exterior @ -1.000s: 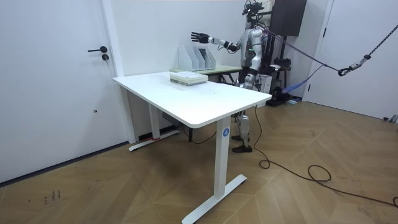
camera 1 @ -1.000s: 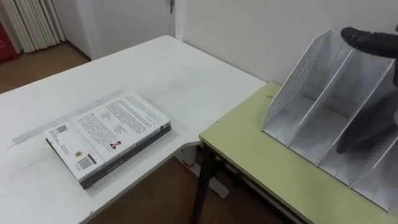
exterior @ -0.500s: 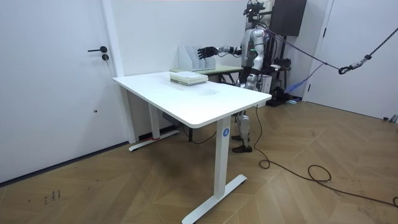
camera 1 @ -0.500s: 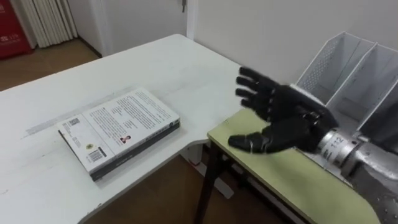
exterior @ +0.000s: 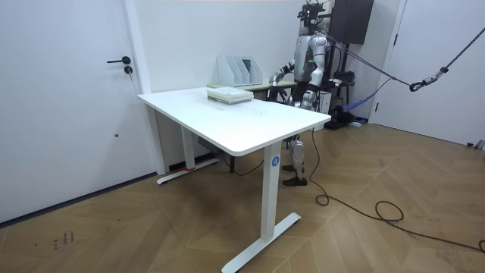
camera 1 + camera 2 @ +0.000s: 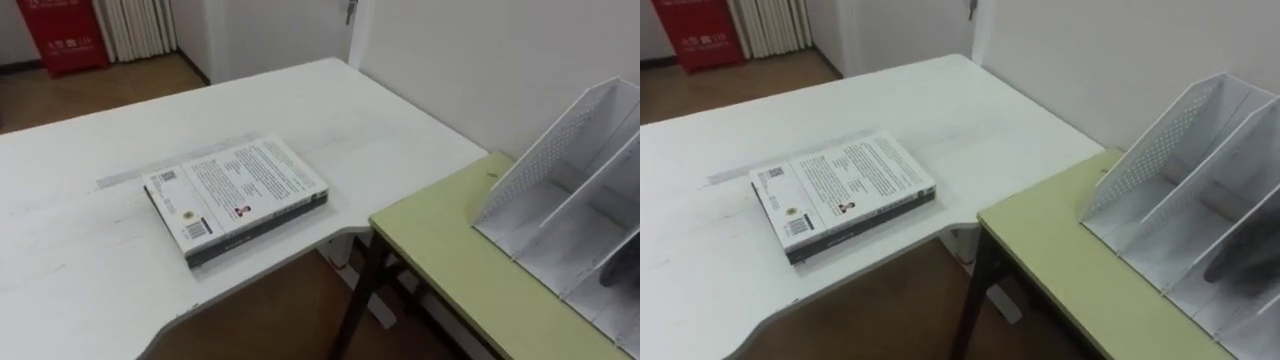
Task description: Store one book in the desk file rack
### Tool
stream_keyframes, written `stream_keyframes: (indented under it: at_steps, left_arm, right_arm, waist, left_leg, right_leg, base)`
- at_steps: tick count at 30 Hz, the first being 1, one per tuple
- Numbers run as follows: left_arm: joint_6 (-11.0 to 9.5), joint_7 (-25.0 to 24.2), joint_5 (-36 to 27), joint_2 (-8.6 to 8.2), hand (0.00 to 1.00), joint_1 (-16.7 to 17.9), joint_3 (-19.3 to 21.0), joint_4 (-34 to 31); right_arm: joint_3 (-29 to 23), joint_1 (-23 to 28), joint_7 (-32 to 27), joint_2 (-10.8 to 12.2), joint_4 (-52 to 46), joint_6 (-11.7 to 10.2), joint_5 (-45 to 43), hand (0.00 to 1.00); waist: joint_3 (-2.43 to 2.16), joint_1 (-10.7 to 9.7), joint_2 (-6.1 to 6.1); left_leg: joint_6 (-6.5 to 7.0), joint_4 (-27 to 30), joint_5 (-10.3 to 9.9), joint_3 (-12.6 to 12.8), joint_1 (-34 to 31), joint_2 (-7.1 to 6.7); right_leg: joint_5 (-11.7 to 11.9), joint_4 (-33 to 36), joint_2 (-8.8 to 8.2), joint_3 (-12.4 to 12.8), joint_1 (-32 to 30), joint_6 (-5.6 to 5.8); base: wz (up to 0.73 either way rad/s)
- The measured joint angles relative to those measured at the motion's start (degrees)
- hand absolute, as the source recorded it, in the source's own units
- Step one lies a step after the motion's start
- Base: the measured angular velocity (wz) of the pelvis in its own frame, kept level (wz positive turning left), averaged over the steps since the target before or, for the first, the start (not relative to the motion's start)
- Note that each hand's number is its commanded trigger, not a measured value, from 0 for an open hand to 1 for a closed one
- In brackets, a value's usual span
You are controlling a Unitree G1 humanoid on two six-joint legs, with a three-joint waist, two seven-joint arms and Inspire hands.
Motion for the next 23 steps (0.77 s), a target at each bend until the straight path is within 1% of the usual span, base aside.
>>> stream_keyframes:
  at_steps: [1,2,3,4,5,6,7,9,11,12,13,15,16,17,19,20,21,22,23]
  left_arm:
    - [0.0,0.0,0.0,-0.19,0.0,0.0,0.1,0.2]
    - [-0.1,0.0,-0.3,-0.6,0.0,0.1,0.5,0.6]
    - [-0.2,0.0,-0.3,-0.85,0.0,0.3,0.7,0.8]
    - [-0.2,0.0,-0.2,-0.99,0.0,0.4,1.2,0.9]
    - [-0.4,0.0,0.3,-1.5,0.0,0.9,2.8,1.1]
    - [-0.5,0.0,0.9,-1.85,0.0,1.0,4.1,1.0]
    - [-0.5,0.0,0.9,-1.99,0.0,1.2,4.6,1.1]
    - [-0.4,0.1,2.2,-2.37,0.0,1.5,6.1,1.1]
    - [-0.4,0.4,2.9,-2.56,0.0,2.1,7.4,1.0]
    - [-0.4,1.1,3.1,-2.81,0.0,2.3,7.9,1.0]
    - [-0.4,1.3,3.2,-2.99,0.0,2.4,8.2,1.0]
    - [-0.4,2.4,4.2,-3.58,0.0,2.8,9.0,0.7]
    - [-0.5,2.7,4.2,-3.64,0.0,2.9,9.0,0.7]
    - [-0.6,3.6,4.7,-3.72,0.0,3.1,9.0,0.7]
    - [-1.0,5.0,5.9,-4.26,0.0,3.3,9.1,0.6]
    - [-1.3,5.4,6.7,-4.42,0.0,3.4,9.1,0.6]
    - [-1.8,6.3,8.2,-4.72,0.0,3.5,9.2,0.6]
    - [-2.0,6.7,9.3,-4.81,0.0,3.4,9.2,0.6]
    - [-2.7,7.6,11.2,-5.17,0.0,3.3,9.6,0.6]
  right_arm:
    - [-0.1,0.4,-0.3,0.3,2.0,0.0,-1.4,0.0]
    - [-0.9,1.1,-1.0,0.6,6.0,0.0,-2.1,0.0]
    - [-3.5,1.5,-1.5,1.7,10.0,-0.6,-1.2,0.0]
    - [-4.9,1.6,-1.7,2.6,12.3,-1.1,-1.1,0.0]
    - [-7.8,1.5,-1.8,4.0,17.4,-2.1,-0.7,0.0]
    - [-10.2,1.7,-2.6,5.0,21.6,-3.1,0.6,0.0]
    - [-10.9,1.8,-3.2,5.2,22.7,-3.5,1.0,0.0]
    - [-12.7,2.6,-5.6,5.8,26.0,-4.3,1.8,0.0]
    - [-14.6,2.7,-7.6,6.5,28.7,-4.5,2.4,0.0]
    - [-16.3,2.7,-9.7,7.0,30.8,-4.7,2.6,0.0]
    - [-17.3,2.7,-10.9,7.3,31.9,-4.7,2.7,0.0]
    - [-20.7,3.5,-17.0,8.5,34.6,-5.0,4.3,0.0]
    - [-21.4,3.7,-18.3,8.8,35.1,-5.1,4.8,0.0]
    - [-22.8,3.7,-21.0,9.4,36.0,-5.5,4.9,0.0]
    - [-24.7,3.8,-26.3,10.0,36.5,-6.9,5.0,0.0]
    - [-25.0,3.9,-27.6,10.1,36.6,-7.2,5.2,0.0]
    - [-25.2,4.3,-30.1,10.5,36.6,-8.1,5.9,0.0]
    - [-25.6,4.7,-31.4,10.8,36.6,-8.7,6.2,0.0]
    - [-25.9,5.0,-33.8,11.5,36.5,-9.6,7.0,0.0]
  waist:
    - [-0.1,0.1,0.12]
    - [-0.25,0.2,0.43]
    - [-0.34,0.1,0.62]
    - [-0.39,0.1,0.68]
    - [-0.41,0.0,0.64]
    - [-0.67,0.0,0.73]
    - [-0.75,0.0,0.83]
    - [-0.69,-0.1,0.81]
    - [-0.67,-0.3,0.9]
    - [-0.55,-0.7,1.06]
    - [-0.56,-1.0,1.17]
    - [-0.51,-2.3,1.59]
    - [-0.49,-2.8,1.72]
    - [-0.52,-3.6,2.07]
    - [-0.39,-5.1,2.85]
    - [-0.36,-5.6,3.07]
    - [-0.31,-6.4,3.44]
    - [-0.36,-6.5,3.56]
    - [-0.38,-6.5,3.66]
  left_leg:
    - [0.0,0.0,0.0,0.1,0.0,0.0]
    - [0.0,0.0,0.0,0.2,0.0,-0.07]
    - [0.0,0.1,0.0,0.3,0.0,-0.38]
    - [0.0,0.1,0.0,0.4,0.0,-0.39]
    - [0.0,0.1,0.0,0.4,0.0,-0.4]
    - [-0.01,0.1,0.0,0.3,0.1,-0.42]
    - [-0.02,0.1,0.0,0.3,0.1,-0.44]
    - [-0.03,0.2,0.0,0.3,0.2,-0.46]
    - [-0.03,0.3,0.0,0.3,0.3,-0.47]
    - [-0.03,0.0,0.0,0.3,0.7,-0.54]
    - [-0.03,-0.2,0.0,0.3,0.9,-0.57]
    - [0.03,-0.7,-0.1,0.3,1.7,-0.67]
    - [0.03,-0.8,-0.1,0.3,1.9,-0.68]
    - [0.03,-1.0,-0.1,0.3,2.2,-0.69]
    - [0.03,-1.1,-0.1,0.5,2.3,-0.69]
    - [0.03,-1.2,-0.1,0.5,2.5,-0.69]
    - [0.02,-1.3,-0.1,0.5,2.7,-0.69]
    - [0.02,-1.5,-0.1,0.5,2.8,-0.68]
    - [-0.02,-1.8,-0.1,0.6,3.0,-0.65]
  right_leg:
    - [0.0,0.0,-0.01,0.0,0.0,0.0]
    - [0.0,-0.1,-0.01,0.2,0.0,-0.01]
    - [0.0,-0.2,0.01,0.4,0.0,-0.03]
    - [-0.1,-0.3,0.01,0.4,0.0,-0.07]
    - [-0.3,-0.4,0.01,0.3,0.2,-0.07]
    - [-0.3,-0.9,0.06,0.1,0.3,-0.05]
    - [-0.3,-0.9,0.06,0.1,0.3,-0.01]
    - [-0.3,-1.1,0.06,-0.1,0.4,0.02]
    - [-0.3,-1.1,0.04,-0.3,0.9,0.03]
    - [-0.4,-1.2,0.02,-0.3,1.2,0.1]
    - [-0.4,-1.2,0.0,-0.3,1.4,0.16]
    - [-0.5,-1.9,0.02,-0.2,2.4,0.24]
    - [-0.5,-1.9,0.02,-0.1,2.6,0.26]
    - [-0.6,-1.9,0.05,0.3,2.8,0.31]
    - [-0.6,-2.0,0.06,0.5,2.7,0.31]
    - [-0.6,-2.0,0.06,0.6,2.7,0.31]
    - [-0.6,-2.1,0.08,0.7,2.6,0.36]
    - [-0.7,-2.1,0.09,0.7,2.6,0.34]
    - [-0.8,-2.1,0.1,0.7,2.6,0.3]
  base:
    - [0.0]
    - [-0.05]
    - [-0.04]
    - [0.0]
    - [0.07]
    - [0.08]
    - [0.06]
    - [0.04]
    - [0.04]
    - [0.0]
    - [0.03]
    - [0.02]
    - [0.0]
    - [-0.04]
    - [-0.06]
    - [0.0]
    - [0.0]
    - [0.0]
    - [0.0]
